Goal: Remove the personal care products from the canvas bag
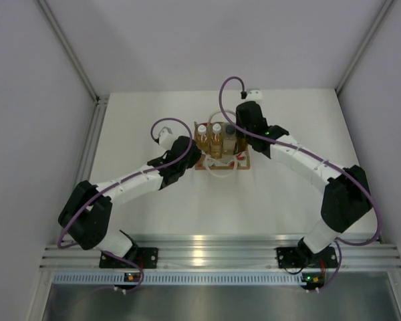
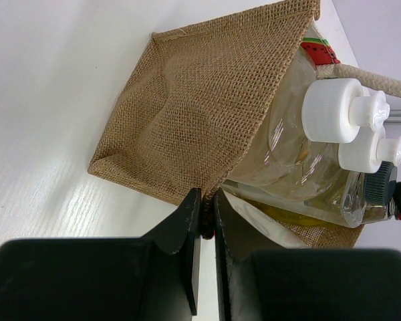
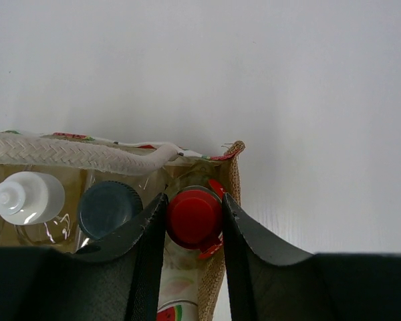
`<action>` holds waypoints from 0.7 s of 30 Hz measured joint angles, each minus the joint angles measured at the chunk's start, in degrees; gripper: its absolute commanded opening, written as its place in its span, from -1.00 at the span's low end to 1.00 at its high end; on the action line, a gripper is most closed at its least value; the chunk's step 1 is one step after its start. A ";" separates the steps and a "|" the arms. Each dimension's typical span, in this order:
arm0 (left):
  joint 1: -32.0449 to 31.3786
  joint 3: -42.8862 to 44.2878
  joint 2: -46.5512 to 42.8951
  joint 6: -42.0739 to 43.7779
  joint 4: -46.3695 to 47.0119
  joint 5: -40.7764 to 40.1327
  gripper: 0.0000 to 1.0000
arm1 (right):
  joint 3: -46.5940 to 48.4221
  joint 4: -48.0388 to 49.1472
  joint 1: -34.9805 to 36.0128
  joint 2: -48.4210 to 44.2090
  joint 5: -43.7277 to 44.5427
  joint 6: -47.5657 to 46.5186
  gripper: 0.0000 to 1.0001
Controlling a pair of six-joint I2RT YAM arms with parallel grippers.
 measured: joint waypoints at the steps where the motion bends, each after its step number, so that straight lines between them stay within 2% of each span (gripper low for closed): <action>1: 0.00 0.00 0.00 0.00 0.00 0.00 -1.00 | 0.00 0.00 0.07 0.00 0.13 -0.02 -1.00; 13: 0.00 -0.20 -0.15 -0.13 0.02 0.00 -1.00 | 0.00 -1.01 0.31 -1.07 -0.28 -0.90 -1.00; 21: 0.00 -0.20 -0.15 -0.28 0.02 0.04 -1.00 | 0.02 -3.23 0.44 -6.03 -1.20 -1.55 -1.00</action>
